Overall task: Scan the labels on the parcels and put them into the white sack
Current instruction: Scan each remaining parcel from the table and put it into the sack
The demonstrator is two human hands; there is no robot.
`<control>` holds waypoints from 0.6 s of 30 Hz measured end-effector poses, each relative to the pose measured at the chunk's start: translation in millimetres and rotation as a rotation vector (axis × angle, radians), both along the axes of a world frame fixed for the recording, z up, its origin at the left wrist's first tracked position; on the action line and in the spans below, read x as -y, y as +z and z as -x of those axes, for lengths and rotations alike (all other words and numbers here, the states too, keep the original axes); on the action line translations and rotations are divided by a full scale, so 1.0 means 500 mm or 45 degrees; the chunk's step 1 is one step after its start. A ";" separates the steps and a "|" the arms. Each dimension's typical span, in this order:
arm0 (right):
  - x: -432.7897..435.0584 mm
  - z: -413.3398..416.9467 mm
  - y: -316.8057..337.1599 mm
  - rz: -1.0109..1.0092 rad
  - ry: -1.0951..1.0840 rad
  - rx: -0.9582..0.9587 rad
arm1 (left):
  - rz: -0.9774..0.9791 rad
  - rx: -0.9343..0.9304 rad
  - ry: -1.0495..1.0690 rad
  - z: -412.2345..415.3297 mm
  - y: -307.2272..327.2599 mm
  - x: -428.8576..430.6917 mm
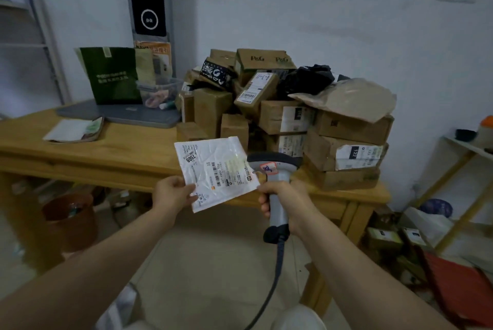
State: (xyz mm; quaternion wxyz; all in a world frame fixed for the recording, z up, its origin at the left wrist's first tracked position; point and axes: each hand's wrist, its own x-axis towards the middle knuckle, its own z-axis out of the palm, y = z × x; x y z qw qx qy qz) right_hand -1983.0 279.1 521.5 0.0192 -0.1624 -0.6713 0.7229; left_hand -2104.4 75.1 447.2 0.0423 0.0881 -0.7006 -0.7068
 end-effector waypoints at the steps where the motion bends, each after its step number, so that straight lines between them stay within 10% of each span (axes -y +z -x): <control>1: 0.004 0.000 -0.010 -0.016 -0.004 0.021 | 0.037 -0.007 0.003 0.003 -0.005 0.007; 11: 0.022 0.003 -0.057 -0.240 0.100 0.069 | 0.400 -0.120 0.012 0.020 0.000 0.039; 18: 0.038 0.018 -0.067 -0.758 0.216 -0.024 | 1.109 -0.463 -0.055 0.025 0.128 0.104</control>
